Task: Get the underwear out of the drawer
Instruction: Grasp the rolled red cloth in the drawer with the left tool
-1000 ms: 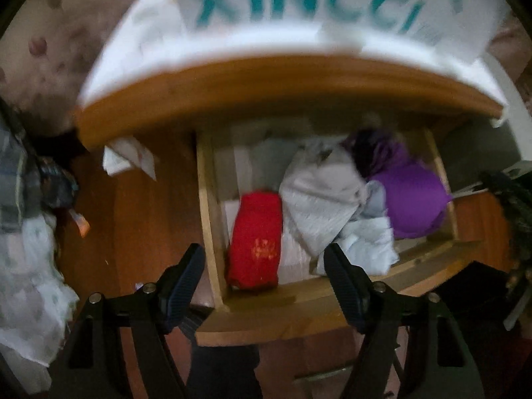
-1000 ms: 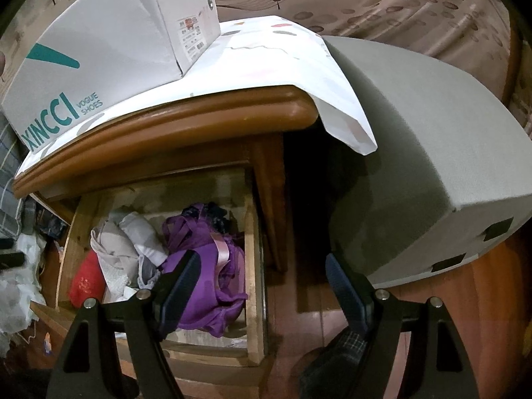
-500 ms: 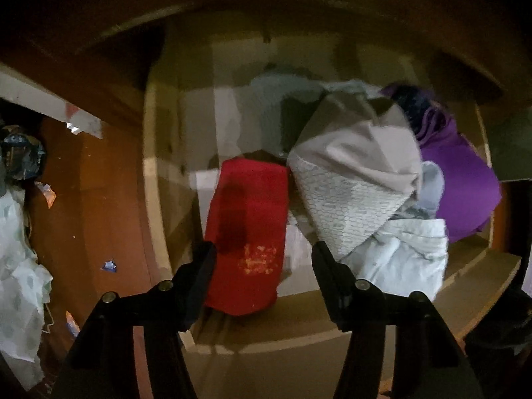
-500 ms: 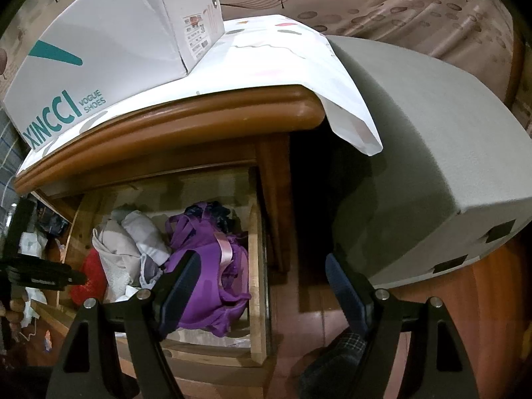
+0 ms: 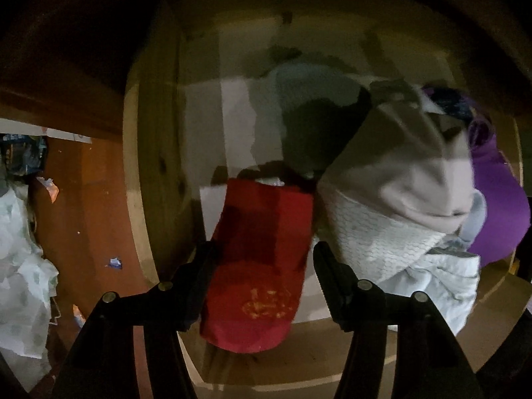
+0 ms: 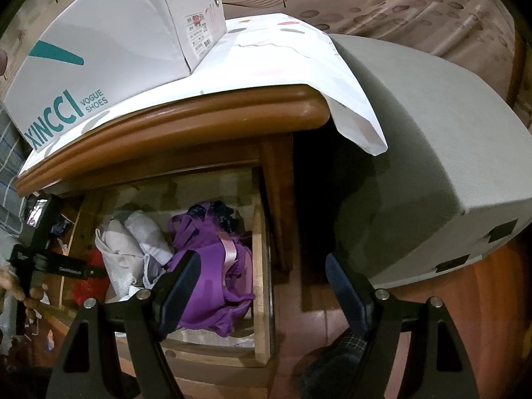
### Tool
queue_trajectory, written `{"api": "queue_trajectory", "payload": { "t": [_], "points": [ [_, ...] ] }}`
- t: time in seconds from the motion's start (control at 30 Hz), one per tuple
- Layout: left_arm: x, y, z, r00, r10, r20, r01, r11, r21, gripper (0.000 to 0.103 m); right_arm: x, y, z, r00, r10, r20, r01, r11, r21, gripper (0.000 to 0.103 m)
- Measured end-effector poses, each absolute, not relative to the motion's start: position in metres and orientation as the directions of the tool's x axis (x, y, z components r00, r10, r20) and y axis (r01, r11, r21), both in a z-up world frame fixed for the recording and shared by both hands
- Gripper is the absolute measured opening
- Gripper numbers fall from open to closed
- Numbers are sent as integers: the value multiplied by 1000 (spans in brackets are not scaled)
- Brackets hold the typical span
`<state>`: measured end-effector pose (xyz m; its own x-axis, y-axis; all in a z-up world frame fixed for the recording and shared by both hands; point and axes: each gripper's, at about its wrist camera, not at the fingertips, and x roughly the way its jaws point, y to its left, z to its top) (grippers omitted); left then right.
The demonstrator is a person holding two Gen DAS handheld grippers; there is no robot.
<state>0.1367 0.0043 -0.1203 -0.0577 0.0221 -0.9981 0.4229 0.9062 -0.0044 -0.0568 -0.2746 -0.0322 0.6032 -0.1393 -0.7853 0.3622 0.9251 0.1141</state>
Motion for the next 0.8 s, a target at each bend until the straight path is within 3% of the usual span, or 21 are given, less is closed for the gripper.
{"api": "queue_trajectory", "payload": {
  "t": [0.3,0.4,0.47,0.8],
  "points": [
    [131,-12,-130,-66,81,-995,475,879,40,63,-57,-275,-32,602,-134,-787,366,923,122,79],
    [132,-14,-131,-79,100,-992,479,876,50,57,-57,-276,-32,600,-131,-789,367,922,126,79],
    [131,-17,-135,-73,142,-987,493,866,88,43,-57,-276,-32,599,-129,-790,367,921,128,79],
    [131,-4,-132,-51,122,-991,466,881,84,31,-58,-276,-32,596,-129,-793,368,921,127,79]
  ]
}}
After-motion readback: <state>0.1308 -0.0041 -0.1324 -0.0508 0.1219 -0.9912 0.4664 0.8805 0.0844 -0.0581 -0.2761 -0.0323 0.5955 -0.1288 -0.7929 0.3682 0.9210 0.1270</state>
